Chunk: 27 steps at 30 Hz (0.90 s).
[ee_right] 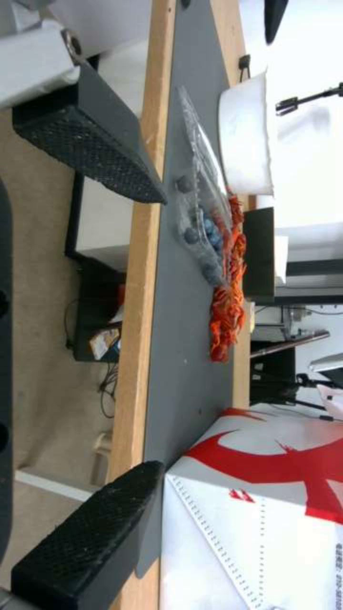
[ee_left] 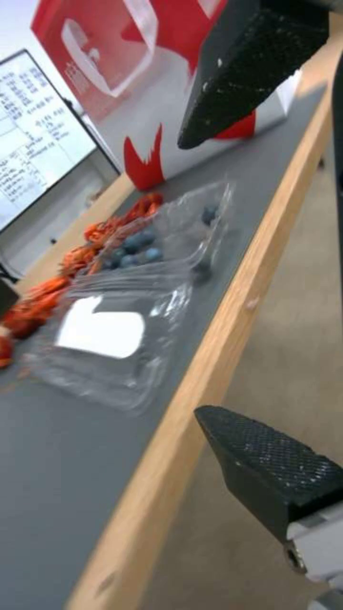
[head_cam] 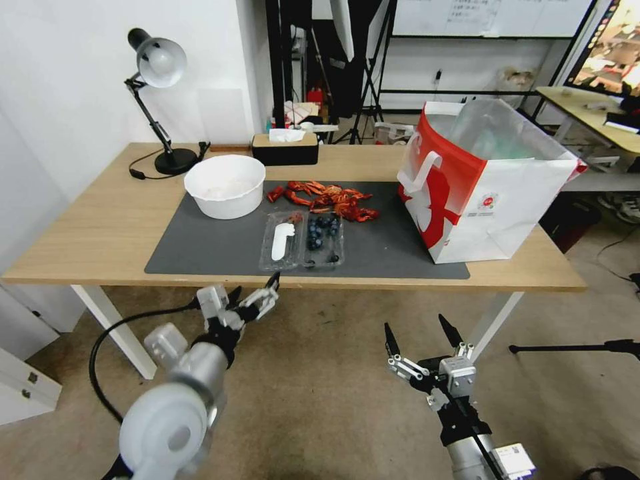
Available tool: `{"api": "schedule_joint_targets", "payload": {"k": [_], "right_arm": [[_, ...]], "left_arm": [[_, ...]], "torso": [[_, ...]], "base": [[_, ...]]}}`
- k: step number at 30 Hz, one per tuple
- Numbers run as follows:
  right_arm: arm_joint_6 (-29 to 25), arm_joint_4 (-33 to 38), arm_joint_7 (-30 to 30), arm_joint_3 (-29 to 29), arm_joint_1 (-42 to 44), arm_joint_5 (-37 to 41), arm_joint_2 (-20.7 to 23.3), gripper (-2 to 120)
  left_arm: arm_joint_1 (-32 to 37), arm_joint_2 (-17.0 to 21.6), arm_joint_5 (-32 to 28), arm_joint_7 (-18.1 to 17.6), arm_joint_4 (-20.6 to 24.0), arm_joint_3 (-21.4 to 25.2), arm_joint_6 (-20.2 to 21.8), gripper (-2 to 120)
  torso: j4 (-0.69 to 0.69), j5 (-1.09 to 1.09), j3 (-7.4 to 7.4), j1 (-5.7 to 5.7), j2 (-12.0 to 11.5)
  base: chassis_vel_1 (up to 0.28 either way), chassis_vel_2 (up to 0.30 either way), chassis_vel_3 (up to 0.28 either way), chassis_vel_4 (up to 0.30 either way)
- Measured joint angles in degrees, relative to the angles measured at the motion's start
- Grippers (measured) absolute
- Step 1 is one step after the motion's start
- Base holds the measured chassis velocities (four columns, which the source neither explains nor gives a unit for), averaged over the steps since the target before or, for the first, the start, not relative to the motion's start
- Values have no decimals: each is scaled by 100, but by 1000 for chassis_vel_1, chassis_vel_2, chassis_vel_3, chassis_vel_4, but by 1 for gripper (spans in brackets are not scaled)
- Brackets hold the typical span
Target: Close the takeout container lid, then place the container into the takeout bag.
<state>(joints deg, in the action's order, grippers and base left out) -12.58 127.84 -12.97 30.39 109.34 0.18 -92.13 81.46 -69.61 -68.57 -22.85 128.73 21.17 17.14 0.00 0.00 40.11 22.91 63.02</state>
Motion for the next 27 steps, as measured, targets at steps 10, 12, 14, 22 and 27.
{"api": "schedule_joint_targets", "payload": {"k": [10,12,14,22,27], "right_arm": [[-5,-5,2,28,16,-3,0,100],[-17,-16,2,25,22,-19,0,100],[-23,-35,3,23,27,-32,0,100],[-46,-94,9,30,25,-51,0,100],[-50,-116,11,30,14,-75,0,100]], "left_arm": [[-870,-8,-1710,-795,-444,-385,-279,100],[-947,-35,-1743,-827,-489,-446,-290,100],[-1040,-66,-1757,-845,-559,-517,-305,100],[-1298,-67,-1914,-823,-772,-606,-365,100],[-1508,-83,-2024,-846,-922,-630,-351,100]], "torso": [[0,0,0,0,0],[0,0,0,1,0],[0,1,0,1,0],[0,1,-1,0,0],[0,0,0,1,0]], "base": [[0,0,0,0],[0,0,0,0],[0,0,0,0],[0,0,0,0],[0,0,0,0]]}}
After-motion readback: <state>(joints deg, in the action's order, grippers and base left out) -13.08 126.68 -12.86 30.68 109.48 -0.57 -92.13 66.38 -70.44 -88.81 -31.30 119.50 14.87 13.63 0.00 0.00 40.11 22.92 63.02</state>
